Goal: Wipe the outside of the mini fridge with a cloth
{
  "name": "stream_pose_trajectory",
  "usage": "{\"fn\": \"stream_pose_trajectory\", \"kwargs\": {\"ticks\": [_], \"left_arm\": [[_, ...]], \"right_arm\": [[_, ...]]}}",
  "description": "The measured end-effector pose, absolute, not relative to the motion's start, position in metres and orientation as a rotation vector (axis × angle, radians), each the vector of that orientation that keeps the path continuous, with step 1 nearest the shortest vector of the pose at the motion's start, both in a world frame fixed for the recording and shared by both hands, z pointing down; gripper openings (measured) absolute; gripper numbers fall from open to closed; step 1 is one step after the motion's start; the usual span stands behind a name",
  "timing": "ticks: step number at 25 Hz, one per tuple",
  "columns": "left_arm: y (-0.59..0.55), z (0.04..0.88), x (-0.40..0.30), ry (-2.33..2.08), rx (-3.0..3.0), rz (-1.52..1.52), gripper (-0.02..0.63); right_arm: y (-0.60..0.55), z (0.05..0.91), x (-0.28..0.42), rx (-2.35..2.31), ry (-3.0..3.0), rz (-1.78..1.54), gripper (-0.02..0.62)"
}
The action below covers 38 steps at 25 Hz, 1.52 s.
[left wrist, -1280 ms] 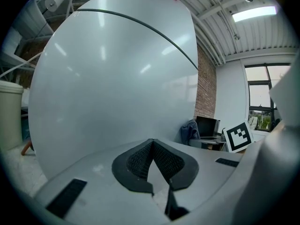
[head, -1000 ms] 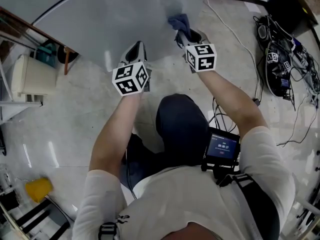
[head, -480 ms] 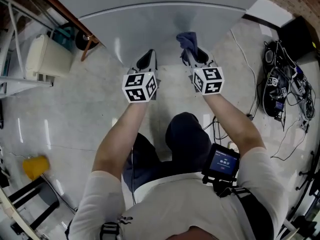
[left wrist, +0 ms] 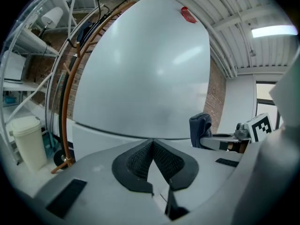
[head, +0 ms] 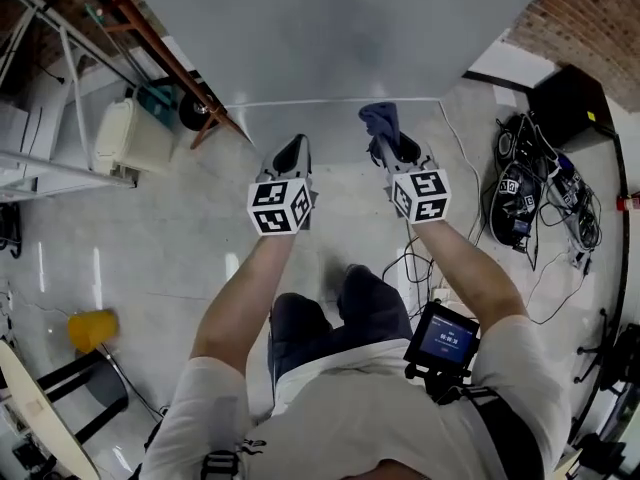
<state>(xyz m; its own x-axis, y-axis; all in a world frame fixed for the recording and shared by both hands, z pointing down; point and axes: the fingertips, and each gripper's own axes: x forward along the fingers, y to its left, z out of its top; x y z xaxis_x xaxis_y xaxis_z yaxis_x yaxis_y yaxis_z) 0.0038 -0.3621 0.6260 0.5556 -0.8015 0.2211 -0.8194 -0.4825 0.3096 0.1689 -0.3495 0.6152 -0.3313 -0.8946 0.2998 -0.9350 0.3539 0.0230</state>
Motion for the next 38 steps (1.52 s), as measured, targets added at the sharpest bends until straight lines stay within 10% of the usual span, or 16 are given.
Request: {"fn": "stream_pose_trajectory", "kwargs": {"ticks": [17, 38], "left_arm": [[-0.264, 0.306, -0.052, -1.339, 2.552, -0.164, 0.005], [-0.188, 0.277, -0.042, -1.173, 2.631, -0.244, 0.005]], "right_arm": [[-0.243, 0.277, 0.131, 1.784, -2.502, 0.069, 0.080], [-0.145, 0.257, 0.107, 1.875, -2.489, 0.119, 0.080]]}}
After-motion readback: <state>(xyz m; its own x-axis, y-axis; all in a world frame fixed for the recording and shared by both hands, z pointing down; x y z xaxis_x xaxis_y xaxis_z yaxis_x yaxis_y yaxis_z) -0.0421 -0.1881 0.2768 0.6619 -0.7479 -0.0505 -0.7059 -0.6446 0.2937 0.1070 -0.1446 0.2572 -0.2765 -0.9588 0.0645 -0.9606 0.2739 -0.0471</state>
